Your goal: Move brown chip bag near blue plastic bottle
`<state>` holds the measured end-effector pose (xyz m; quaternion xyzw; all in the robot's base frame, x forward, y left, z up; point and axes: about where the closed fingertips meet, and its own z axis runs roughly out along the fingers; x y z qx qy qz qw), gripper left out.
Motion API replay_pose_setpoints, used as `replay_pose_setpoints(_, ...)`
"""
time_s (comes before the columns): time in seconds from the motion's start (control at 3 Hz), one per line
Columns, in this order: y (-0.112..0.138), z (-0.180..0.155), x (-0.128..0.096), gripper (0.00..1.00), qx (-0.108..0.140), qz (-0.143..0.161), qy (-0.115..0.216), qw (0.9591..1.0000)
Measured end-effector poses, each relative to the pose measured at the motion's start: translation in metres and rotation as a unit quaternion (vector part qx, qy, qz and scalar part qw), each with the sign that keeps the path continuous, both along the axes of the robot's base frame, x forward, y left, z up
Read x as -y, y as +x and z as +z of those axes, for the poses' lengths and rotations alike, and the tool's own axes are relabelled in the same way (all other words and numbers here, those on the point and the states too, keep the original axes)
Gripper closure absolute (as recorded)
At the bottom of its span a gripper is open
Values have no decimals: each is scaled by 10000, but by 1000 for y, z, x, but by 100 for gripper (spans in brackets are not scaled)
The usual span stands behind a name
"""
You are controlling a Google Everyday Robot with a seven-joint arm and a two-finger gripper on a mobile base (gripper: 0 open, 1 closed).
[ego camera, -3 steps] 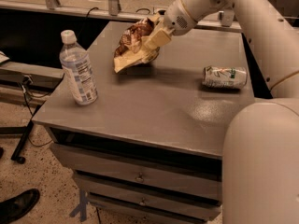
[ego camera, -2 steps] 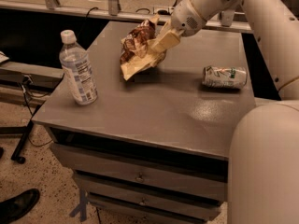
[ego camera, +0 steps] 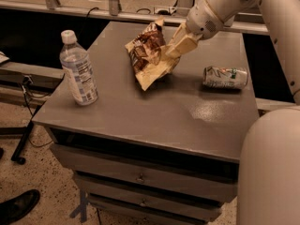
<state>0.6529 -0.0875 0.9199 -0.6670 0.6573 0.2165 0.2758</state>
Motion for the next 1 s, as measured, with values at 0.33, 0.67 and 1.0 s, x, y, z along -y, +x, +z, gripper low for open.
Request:
replay_pose_setpoints(0.33, -18, -1, -5, 100, -57, 252, 104, 9996)
replay_pose_setpoints(0.67, -38, -9, -18, 100, -218, 445, 262, 9984)
replay_pose_setpoints(1.0, -53, -15, -35, 100, -352, 592, 419, 9967)
